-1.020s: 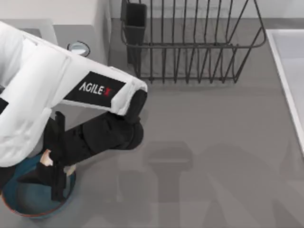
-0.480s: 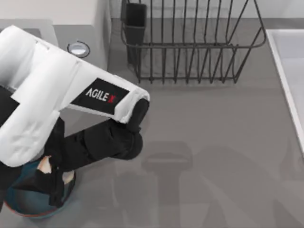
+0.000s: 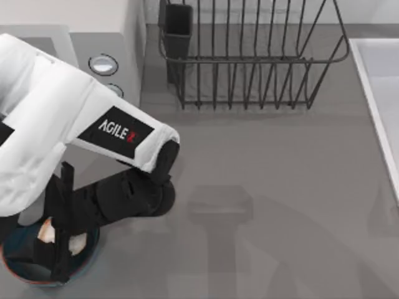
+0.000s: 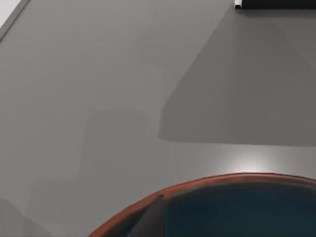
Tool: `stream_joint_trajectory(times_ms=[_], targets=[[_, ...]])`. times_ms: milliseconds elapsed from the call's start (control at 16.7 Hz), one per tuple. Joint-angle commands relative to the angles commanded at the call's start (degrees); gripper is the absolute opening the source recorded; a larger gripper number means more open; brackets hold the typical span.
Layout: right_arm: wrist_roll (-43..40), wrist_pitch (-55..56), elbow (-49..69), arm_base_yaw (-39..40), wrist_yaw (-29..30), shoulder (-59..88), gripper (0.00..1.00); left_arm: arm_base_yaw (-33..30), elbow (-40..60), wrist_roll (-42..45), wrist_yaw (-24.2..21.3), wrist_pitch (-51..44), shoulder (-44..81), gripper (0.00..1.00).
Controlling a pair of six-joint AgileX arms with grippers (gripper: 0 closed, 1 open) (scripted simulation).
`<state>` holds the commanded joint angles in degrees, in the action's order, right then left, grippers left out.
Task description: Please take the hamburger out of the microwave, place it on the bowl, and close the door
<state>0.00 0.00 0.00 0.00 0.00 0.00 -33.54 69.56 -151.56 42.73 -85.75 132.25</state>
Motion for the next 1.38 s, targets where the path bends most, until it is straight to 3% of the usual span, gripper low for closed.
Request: stream_joint_trajectory(times_ms=[60,840,1380], targets=[[0.0,0.0,0.0,0.0,0.0,0.0,1.0,0.0,0.0,0.0,0.0,0.0,0.0,0.0],[0.0,0.0,0.0,0.0,0.0,0.0,1.0,0.0,0.0,0.0,0.0,0.0,0.0,0.98],[0.0,0.0,0.0,0.0,0.0,0.0,1.0,-1.6,1.0,-0.3,-0.5,-0.7,-1.6,1.0]])
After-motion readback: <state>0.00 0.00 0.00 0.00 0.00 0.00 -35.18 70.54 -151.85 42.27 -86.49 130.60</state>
